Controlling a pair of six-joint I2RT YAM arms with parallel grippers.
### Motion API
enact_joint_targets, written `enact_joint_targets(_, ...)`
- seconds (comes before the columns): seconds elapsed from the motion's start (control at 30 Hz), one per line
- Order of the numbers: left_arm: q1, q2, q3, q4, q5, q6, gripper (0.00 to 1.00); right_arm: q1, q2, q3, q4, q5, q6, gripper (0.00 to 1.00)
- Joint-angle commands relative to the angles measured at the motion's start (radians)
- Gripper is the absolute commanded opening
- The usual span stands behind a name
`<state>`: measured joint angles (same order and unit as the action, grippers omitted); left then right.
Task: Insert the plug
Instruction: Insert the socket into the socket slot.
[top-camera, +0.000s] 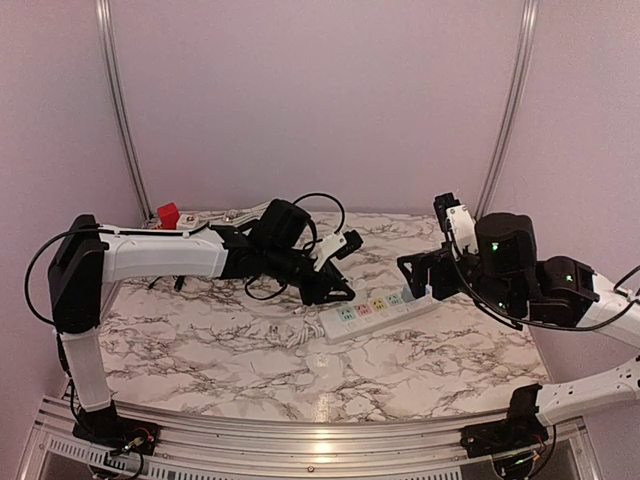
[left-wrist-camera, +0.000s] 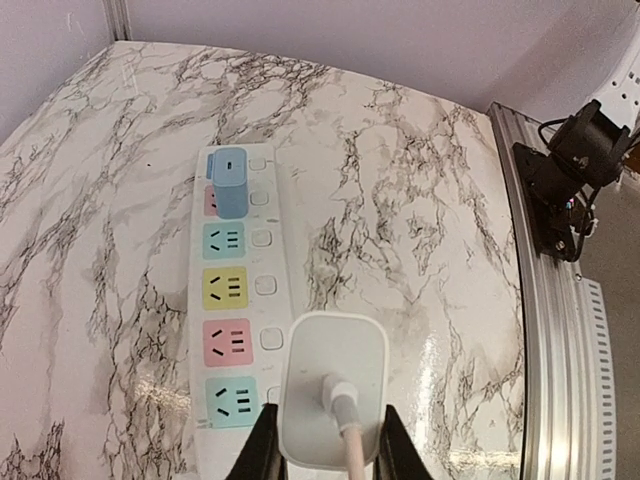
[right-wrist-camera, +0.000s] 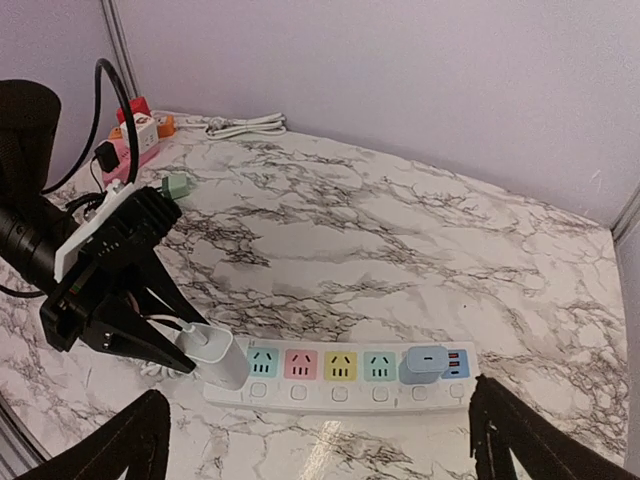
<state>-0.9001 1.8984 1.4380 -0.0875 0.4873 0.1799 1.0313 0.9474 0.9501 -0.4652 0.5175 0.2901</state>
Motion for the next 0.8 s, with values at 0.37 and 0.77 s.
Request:
enact_joint_targets(0.37,0.003,0.182,0.189,0.0,-0.139,-0.014,0.0,-0.045,0.009,-0.038,-0.012,0.107,0.119,0.99)
enact_joint_targets(0.77,0.0,0.306,0.317,-0.004,-0.164,-0.03,0.0,-0.045,0.012,-0.068,0.002,0.104,0.154,0.98)
